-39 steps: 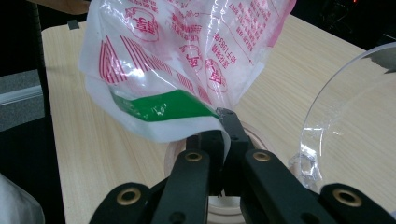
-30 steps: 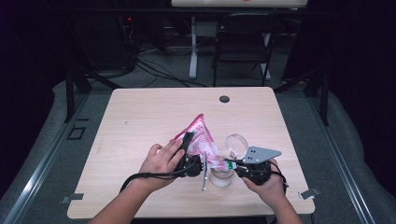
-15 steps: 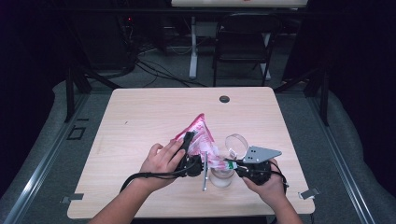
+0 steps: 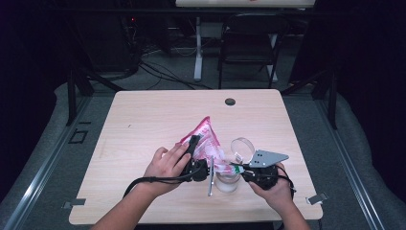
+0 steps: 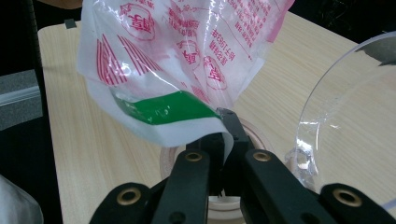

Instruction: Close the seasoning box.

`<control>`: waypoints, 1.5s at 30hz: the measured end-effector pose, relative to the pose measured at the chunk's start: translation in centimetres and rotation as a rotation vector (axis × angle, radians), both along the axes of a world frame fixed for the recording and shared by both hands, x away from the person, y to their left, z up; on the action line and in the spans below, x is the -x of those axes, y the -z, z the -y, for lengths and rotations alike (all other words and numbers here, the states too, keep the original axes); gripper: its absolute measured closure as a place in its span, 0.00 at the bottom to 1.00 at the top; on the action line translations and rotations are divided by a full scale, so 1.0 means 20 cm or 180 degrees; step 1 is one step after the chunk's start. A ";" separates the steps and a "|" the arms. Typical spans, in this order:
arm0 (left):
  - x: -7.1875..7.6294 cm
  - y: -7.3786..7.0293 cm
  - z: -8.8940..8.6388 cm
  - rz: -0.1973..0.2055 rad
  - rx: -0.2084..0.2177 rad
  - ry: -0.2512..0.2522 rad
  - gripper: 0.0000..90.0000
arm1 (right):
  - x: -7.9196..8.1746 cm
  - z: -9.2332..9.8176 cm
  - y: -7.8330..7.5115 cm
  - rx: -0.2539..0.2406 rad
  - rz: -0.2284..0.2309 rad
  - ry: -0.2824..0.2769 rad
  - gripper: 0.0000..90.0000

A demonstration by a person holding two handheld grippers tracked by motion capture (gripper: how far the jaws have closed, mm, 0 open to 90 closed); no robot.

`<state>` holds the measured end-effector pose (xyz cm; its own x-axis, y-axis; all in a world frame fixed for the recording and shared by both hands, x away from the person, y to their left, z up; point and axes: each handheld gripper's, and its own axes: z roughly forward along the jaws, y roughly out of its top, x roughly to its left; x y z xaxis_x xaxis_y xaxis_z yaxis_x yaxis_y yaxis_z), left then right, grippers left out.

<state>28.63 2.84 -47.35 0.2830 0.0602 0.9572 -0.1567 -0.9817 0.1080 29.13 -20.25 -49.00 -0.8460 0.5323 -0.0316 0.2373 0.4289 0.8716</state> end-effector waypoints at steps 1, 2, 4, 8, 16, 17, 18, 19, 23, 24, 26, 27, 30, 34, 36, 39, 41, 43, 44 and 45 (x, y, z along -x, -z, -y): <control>0.00 0.00 0.00 0.0008 -0.0007 0.0004 0.71 | 0.00 0.00 0.00 -0.0004 -0.0003 -0.0003 1.00; 0.00 0.00 0.00 0.0008 -0.0014 0.0002 0.71 | 0.00 0.00 0.00 -0.0005 -0.0003 -0.0002 1.00; 0.00 0.00 0.00 0.0012 -0.0033 0.0000 0.71 | 0.00 0.00 0.00 -0.0007 -0.0005 -0.0003 1.00; 0.00 0.00 0.01 0.0027 -0.0037 0.0008 0.71 | 0.00 0.00 0.00 -0.0005 -0.0005 -0.0002 1.00; 0.00 -0.01 0.01 0.0054 -0.0059 0.0051 0.71 | -0.01 0.01 0.01 -0.0007 -0.0022 0.0004 1.00; 0.00 -0.01 0.01 0.0050 -0.0063 0.0047 0.71 | -0.01 0.01 0.01 -0.0010 -0.0022 0.0004 1.00; 0.00 -0.01 0.01 0.0053 -0.0061 0.0052 0.71 | -0.01 0.01 0.01 -0.0012 -0.0025 0.0001 1.00; 0.00 -0.01 0.01 0.0060 -0.0055 0.0051 0.71 | -0.01 0.01 0.01 -0.0013 -0.0026 0.0000 1.00; 0.01 -0.01 0.02 0.0096 -0.0059 0.0064 0.71 | -0.01 0.01 0.01 -0.0010 -0.0030 -0.0006 1.00; 0.01 -0.01 0.02 0.0089 -0.0058 0.0058 0.71 | -0.01 0.01 0.01 -0.0010 -0.0030 -0.0003 1.00; 0.01 -0.02 0.02 0.0074 -0.0086 0.0036 0.71 | -0.01 0.01 0.01 -0.0010 -0.0031 -0.0006 1.00; 0.01 -0.02 0.02 0.0070 -0.0088 0.0030 0.71 | -0.01 0.01 0.01 -0.0011 -0.0029 -0.0004 1.00; 0.01 -0.02 0.02 0.0068 -0.0076 0.0030 0.71 | -0.01 0.01 0.01 -0.0010 -0.0028 -0.0005 1.00; 0.01 -0.02 0.02 0.0070 -0.0074 0.0032 0.71 | -0.01 0.01 0.01 -0.0006 -0.0028 -0.0003 1.00; 0.01 -0.02 0.02 0.0073 -0.0074 0.0034 0.71 | -0.01 0.01 0.01 -0.0004 -0.0030 -0.0004 1.00; 0.01 -0.02 0.02 0.0080 -0.0063 0.0034 0.71 | -0.01 0.01 0.01 -0.0005 -0.0030 -0.0005 1.00; 0.01 -0.02 0.02 0.0084 -0.0063 0.0030 0.71 | -0.01 0.01 0.01 -0.0005 -0.0028 -0.0006 1.00; 0.01 -0.02 0.02 0.0084 -0.0065 0.0031 0.71 | -0.01 0.01 0.01 -0.0005 -0.0028 -0.0004 1.00; 0.01 -0.02 0.02 0.0080 -0.0068 0.0034 0.71 | -0.01 0.01 0.01 -0.0002 -0.0029 -0.0004 1.00; 0.01 -0.02 0.02 0.0076 -0.0075 0.0036 0.71 | -0.01 0.01 0.01 0.0001 -0.0030 -0.0002 1.00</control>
